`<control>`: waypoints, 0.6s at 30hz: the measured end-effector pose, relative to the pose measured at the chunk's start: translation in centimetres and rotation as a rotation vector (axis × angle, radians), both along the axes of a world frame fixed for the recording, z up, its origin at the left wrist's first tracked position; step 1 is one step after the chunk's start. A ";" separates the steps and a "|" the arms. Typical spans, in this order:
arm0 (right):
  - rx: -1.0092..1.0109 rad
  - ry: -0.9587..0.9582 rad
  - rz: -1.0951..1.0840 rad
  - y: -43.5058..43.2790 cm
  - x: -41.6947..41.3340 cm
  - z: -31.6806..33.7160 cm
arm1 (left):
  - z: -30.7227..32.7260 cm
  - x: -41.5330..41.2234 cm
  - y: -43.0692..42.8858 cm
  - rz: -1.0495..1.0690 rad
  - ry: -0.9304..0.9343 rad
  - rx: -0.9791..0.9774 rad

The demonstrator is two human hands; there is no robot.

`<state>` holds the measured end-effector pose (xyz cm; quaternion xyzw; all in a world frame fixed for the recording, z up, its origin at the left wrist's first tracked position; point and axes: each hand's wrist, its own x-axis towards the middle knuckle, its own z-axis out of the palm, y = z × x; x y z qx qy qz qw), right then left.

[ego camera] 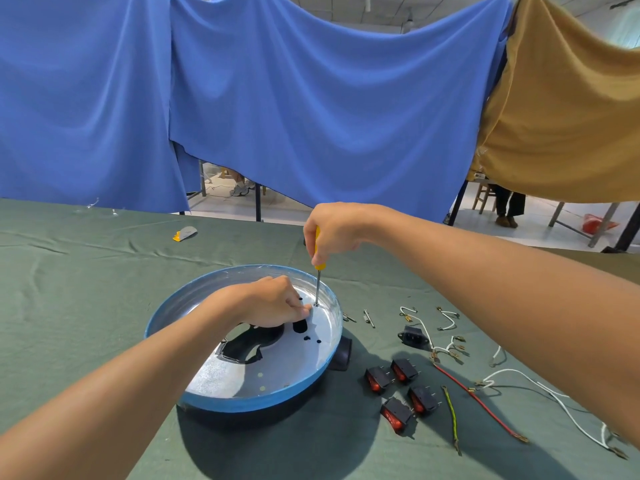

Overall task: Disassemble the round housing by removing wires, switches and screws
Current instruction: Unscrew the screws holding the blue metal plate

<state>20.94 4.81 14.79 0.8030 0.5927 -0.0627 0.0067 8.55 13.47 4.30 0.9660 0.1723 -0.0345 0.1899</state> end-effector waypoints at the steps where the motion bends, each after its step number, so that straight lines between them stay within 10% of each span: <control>1: -0.017 0.028 0.001 0.0 0.1 0.0 | 0.0 0.0 0.0 -0.001 -0.002 0.002; 18: 0.058 -0.102 -0.091 -0.4 0.2 -0.3 | 0.1 -0.1 -0.3 0.017 -0.010 -0.017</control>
